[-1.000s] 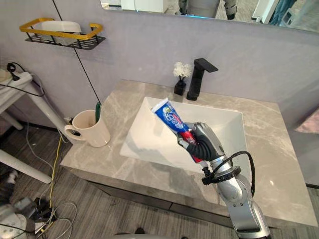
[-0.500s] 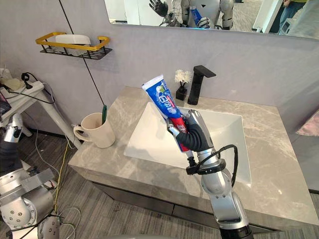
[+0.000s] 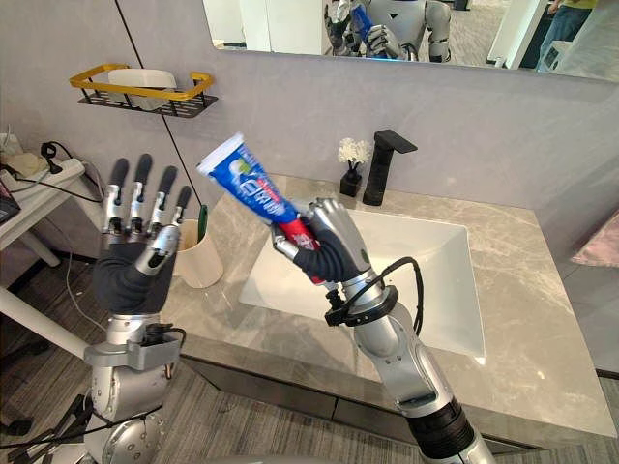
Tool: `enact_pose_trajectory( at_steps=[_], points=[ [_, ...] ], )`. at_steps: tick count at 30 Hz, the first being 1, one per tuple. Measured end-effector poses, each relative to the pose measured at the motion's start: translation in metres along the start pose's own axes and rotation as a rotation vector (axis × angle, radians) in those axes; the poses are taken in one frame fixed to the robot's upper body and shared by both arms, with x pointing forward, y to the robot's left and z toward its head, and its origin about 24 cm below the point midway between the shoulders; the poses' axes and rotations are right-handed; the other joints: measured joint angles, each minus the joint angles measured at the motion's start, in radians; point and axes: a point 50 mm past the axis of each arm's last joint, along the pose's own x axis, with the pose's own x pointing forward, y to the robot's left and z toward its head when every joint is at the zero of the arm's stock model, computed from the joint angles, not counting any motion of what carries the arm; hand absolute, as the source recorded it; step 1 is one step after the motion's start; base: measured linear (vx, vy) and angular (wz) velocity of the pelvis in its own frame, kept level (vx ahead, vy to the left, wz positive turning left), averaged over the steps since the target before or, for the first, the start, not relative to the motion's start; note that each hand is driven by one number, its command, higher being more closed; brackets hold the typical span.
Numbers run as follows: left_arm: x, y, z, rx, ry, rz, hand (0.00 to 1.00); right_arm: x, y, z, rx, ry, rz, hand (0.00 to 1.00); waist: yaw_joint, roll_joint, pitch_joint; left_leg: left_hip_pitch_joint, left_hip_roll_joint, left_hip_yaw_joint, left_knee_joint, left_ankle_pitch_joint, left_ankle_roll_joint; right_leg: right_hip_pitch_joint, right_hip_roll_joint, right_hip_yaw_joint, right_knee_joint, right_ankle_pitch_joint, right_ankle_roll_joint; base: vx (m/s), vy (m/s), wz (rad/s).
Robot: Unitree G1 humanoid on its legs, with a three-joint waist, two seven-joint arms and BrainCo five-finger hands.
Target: Organize washtable
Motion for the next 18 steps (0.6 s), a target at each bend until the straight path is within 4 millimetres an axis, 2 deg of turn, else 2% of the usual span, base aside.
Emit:
enact_pose_trajectory(
  at_steps=[4, 13, 14, 18],
  points=[
    [0.001, -0.009, -0.009, -0.027, 0.043, -0.063, 0.0, 0.004, 0.014, 0.005, 0.009, -0.045, 0.079, 1.0, -0.004, -0.002, 0.0, 0.011, 0.0, 0.003, -0.014, 0.007, 0.0, 0.001, 0.001, 0.004, 0.001, 0.001, 0.002, -0.02, 0.005, -0.03],
    [0.006, -0.02, -0.029, -0.12, 0.132, -0.123, 0.0, 0.012, 0.027, 0.012, -0.002, -0.138, 0.175, 1.0, 0.001, -0.011, -0.005, 0.008, 0.0, 0.002, -0.017, 0.008, 0.001, -0.001, 0.0, 0.003, -0.002, 0.002, 0.002, 0.0, 0.001, 0.0],
    [0.006, -0.02, -0.03, -0.125, 0.136, -0.122, 1.0, 0.012, 0.027, 0.012, -0.002, -0.14, 0.177, 1.0, 0.001, -0.011, -0.005, 0.008, 0.0, 0.002, -0.017, 0.008, 0.001, -0.001, 0.0, 0.003, -0.002, 0.002, 0.002, 0.0, 0.0, 0.0],
    [0.005, -0.02, -0.036, -0.141, 0.161, -0.124, 1.0, 0.013, 0.029, 0.012, -0.017, -0.157, 0.199, 1.0, 0.001, -0.012, -0.006, 0.001, 0.0, 0.001, -0.017, 0.01, 0.0, -0.009, 0.0, 0.002, -0.001, 0.002, 0.002, 0.0, 0.0, 0.0]
  ],
)
